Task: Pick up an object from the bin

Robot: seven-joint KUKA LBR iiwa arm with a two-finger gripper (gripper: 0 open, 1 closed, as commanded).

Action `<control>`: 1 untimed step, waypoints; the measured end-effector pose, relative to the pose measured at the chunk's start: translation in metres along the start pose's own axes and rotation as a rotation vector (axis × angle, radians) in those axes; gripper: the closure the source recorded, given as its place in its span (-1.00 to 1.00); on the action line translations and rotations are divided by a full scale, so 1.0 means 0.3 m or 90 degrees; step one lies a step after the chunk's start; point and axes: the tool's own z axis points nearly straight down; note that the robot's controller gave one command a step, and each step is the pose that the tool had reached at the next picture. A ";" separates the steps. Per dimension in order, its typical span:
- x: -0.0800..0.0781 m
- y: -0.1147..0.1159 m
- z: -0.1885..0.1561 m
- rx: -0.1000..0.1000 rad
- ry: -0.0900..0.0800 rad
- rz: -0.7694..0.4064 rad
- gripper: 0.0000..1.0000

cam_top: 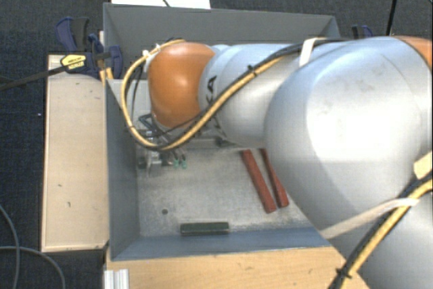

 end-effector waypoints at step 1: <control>0.000 0.000 0.000 0.000 0.000 0.001 1.00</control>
Offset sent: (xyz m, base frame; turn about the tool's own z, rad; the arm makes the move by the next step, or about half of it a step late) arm -0.0282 -0.0011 0.1320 0.0404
